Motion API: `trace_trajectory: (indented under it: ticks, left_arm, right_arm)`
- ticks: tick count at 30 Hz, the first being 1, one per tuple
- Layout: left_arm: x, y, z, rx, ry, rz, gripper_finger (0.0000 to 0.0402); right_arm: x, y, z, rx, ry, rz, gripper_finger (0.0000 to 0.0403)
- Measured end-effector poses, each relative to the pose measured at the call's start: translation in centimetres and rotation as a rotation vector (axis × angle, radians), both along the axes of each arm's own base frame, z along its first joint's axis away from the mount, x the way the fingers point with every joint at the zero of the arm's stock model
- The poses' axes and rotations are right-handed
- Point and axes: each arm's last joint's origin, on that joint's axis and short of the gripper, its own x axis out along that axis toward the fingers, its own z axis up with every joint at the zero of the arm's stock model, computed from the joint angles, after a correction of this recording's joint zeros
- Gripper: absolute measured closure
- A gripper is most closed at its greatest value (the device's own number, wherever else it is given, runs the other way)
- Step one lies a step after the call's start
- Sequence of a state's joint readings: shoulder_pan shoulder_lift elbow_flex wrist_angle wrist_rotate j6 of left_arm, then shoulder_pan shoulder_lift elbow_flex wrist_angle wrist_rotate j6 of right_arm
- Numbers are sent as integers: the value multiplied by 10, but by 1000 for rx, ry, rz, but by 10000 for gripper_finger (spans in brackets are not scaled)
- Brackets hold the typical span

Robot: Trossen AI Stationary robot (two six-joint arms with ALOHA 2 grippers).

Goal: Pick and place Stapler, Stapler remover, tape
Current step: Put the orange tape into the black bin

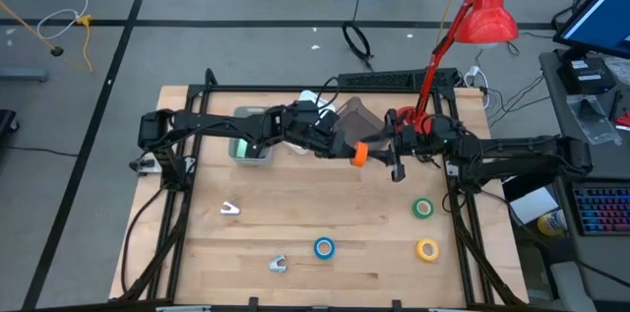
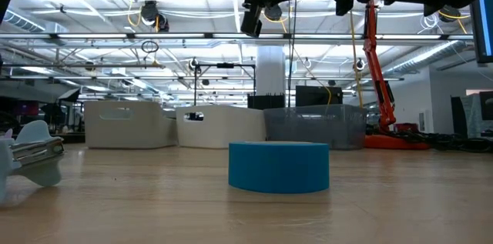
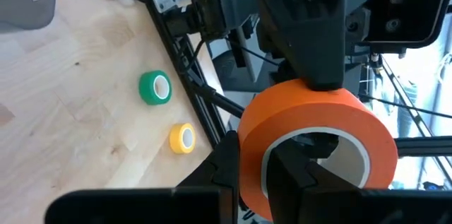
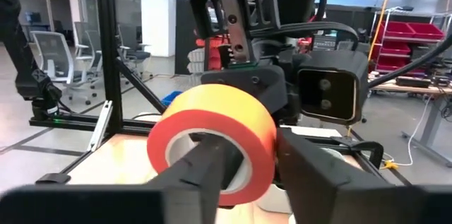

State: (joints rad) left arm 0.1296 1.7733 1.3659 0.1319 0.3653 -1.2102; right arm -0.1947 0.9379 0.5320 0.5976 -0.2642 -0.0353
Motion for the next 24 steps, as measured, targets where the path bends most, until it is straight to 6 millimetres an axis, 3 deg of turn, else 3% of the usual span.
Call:
trace_trajectory:
  ticks: [6, 9, 18, 24]
  left_arm:
    - [-1, 5, 0, 10, -4, 0, 363]
    - [-1, 8, 0, 44, -12, -2, 359]
    - [-5, 22, 0, 153, -57, -122, 221]
    - [-12, 40, -2, 151, -68, -252, 180]
  right_arm:
    - [-1, -4, 0, -15, -4, -27, 366]
    - [-1, -5, 0, -17, -4, -34, 373]
    - [-1, -7, 0, 5, 1, -60, 375]
    - [-2, -12, 0, 6, 5, -85, 375]
